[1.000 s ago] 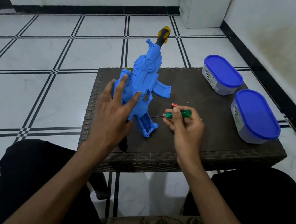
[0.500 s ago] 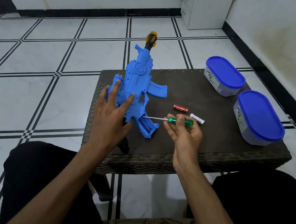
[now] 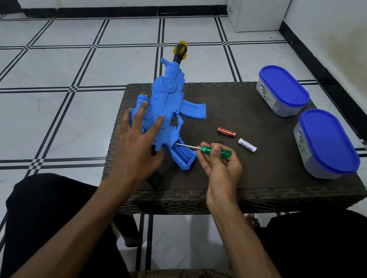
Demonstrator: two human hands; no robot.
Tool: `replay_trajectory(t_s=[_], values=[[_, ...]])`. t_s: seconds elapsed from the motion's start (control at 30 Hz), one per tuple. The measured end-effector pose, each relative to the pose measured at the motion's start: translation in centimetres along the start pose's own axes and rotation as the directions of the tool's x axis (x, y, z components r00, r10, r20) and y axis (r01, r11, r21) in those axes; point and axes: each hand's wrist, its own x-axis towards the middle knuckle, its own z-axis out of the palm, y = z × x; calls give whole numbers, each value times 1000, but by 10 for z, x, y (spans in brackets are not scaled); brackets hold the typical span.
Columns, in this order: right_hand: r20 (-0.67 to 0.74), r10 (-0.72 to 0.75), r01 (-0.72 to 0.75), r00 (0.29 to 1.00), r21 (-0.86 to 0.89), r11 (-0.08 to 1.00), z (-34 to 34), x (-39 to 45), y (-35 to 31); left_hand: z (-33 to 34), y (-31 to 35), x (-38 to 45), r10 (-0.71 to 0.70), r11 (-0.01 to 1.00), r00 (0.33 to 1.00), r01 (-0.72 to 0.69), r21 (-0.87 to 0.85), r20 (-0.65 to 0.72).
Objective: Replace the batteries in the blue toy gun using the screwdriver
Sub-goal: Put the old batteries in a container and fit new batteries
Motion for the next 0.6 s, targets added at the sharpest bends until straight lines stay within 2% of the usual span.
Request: replay_trajectory(t_s=[0.2,0.43,0.6], values=[[-19,3,-4,1000,-68,998,-11,-1,4,2,-3,0,-1,1000,1000,1,-2,-2],[-10,114,-112,993,98,989,-10,-2,-4,3,-4,0,-14,1000,1000,14,-21,1],[-2,147,-146,989,104,984,-9,-1,-6,4,-5,-2,-18,1000,1000,18,-18,3]])
